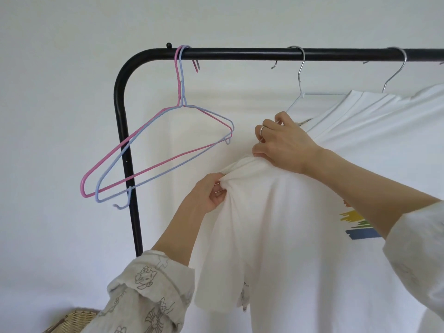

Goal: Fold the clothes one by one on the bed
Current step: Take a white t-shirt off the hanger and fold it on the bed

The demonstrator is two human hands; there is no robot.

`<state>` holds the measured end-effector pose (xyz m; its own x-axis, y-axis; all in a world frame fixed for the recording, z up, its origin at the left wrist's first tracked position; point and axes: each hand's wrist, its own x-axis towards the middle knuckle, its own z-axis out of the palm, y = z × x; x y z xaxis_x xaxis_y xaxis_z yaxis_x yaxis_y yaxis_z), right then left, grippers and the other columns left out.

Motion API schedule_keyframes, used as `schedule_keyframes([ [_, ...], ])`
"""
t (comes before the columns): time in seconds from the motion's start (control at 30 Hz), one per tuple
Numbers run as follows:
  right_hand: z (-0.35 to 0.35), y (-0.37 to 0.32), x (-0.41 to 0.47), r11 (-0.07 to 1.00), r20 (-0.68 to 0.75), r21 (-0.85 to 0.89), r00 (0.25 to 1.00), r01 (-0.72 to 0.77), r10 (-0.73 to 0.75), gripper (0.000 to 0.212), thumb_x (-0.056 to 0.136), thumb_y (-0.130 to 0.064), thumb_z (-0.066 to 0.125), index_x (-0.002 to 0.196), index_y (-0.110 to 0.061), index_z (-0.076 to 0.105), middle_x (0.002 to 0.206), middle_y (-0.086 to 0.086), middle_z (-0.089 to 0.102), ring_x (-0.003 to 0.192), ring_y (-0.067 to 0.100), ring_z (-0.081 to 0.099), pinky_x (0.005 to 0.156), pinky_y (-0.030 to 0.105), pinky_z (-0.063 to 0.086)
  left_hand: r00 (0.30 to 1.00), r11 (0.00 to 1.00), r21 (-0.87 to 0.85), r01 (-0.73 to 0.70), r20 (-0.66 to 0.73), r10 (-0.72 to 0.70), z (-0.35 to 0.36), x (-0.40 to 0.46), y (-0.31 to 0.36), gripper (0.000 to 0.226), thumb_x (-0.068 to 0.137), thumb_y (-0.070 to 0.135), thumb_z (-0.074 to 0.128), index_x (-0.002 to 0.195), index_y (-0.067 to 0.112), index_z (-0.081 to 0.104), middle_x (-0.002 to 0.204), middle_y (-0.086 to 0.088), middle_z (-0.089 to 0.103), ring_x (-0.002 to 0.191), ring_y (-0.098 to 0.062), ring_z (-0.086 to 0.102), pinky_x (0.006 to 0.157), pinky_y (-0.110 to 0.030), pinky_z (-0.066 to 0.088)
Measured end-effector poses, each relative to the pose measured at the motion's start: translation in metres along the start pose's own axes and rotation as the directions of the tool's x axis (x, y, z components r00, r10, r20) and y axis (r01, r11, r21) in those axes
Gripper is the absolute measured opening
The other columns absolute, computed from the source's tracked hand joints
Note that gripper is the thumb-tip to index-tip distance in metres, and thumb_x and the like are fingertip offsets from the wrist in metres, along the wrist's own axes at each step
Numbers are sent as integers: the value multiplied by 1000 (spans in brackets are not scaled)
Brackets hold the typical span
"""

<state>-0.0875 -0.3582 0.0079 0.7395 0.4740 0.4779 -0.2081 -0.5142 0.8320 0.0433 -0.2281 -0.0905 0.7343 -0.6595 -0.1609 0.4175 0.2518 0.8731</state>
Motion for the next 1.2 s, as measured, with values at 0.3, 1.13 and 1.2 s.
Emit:
schedule_keyframes([
  [0.3, 1, -12, 13, 994, 13, 53, 995, -97, 96, 22, 81, -22, 57, 64, -22, 69, 70, 3, 60, 63, 24, 55, 72, 35, 27, 992, 960, 271, 70, 86, -96, -7, -16, -16, 21, 85, 0, 54, 94, 13, 66, 76, 0, 65, 61, -11, 59, 48, -17, 49],
  [1.13, -36, -59, -89, -17, 923, 380, 378, -925, 75, 44, 95, -42, 46, 121, -8, 57, 112, 11, 64, 93, 21, 64, 89, 40, 53, 951, 765, 569, -303, 125, 283, 37, -71, -25, 36, 87, -5, 33, 80, 14, 62, 76, -4, 64, 85, -21, 49, 68, -26, 35],
  [1.2, -42, -75, -84, -95, 905, 425, 425, -900, 20, 40, 93, -37, 52, 118, -6, 59, 108, 10, 65, 88, 19, 64, 88, 38, 54, 952, 763, 578, -289, 93, 291, 34, -85, -23, 29, 87, -2, 37, 86, 13, 62, 77, -2, 62, 77, -19, 50, 60, -23, 35],
])
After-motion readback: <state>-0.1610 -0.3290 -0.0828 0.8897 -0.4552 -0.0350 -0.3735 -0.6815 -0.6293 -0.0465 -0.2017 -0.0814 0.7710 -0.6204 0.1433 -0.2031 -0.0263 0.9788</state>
